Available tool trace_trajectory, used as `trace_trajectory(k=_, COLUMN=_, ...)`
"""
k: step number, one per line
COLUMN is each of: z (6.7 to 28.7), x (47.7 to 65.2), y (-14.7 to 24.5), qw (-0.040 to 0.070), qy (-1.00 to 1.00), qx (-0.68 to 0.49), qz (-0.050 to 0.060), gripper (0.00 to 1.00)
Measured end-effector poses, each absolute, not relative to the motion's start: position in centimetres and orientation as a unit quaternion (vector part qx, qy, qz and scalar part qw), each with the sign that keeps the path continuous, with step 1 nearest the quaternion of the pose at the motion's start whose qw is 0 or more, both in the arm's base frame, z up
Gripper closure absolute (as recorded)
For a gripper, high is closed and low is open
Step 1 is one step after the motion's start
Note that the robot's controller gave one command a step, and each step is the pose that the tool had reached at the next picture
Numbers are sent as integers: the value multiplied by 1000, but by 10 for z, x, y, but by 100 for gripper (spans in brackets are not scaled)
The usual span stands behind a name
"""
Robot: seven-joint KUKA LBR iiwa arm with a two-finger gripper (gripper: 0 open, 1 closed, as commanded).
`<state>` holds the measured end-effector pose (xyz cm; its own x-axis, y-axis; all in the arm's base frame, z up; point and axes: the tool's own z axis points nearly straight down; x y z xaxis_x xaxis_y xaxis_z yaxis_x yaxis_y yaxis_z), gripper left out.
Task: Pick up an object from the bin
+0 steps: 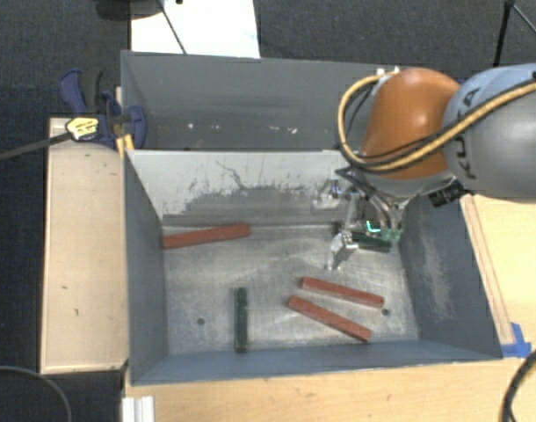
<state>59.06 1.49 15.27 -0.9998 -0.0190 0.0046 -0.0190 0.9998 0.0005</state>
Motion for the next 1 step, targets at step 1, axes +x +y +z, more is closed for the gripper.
trace_trajectory(k=1, z=156, x=592, y=15, qw=0, qy=-1000, qx=9, qz=0, gripper=0)
